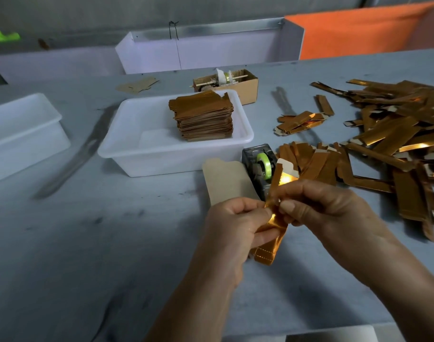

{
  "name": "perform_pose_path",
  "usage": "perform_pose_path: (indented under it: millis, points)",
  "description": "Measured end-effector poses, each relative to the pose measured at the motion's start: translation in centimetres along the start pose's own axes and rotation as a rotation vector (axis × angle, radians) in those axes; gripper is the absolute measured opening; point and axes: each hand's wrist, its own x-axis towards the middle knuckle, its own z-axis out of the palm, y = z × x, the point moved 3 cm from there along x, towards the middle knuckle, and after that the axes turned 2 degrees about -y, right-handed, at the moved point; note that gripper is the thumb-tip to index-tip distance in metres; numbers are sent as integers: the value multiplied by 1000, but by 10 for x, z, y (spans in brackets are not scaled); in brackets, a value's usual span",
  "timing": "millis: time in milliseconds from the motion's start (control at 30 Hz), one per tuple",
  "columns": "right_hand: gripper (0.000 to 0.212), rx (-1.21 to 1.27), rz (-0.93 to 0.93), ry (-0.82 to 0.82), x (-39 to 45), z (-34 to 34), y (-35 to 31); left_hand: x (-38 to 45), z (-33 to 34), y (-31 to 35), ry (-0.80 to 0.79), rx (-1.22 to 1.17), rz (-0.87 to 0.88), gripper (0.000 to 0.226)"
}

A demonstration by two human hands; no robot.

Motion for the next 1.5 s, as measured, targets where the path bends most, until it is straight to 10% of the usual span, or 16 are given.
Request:
perform_pose_path:
  millis: [433,1033,1300,1500]
  points:
    - [29,-188,50,143,6,5,5,-3,2,5,-146,-117,34,15]
    - [37,-529,67,283,0,11,-8,-11,11,-4,350,281,547,17]
    - [49,114,225,111,3,17,14,-7,1,-4,256,218,430,14]
    - [14,425,292,26,8,23,19,-6,-1,-4,173,181,361,15]
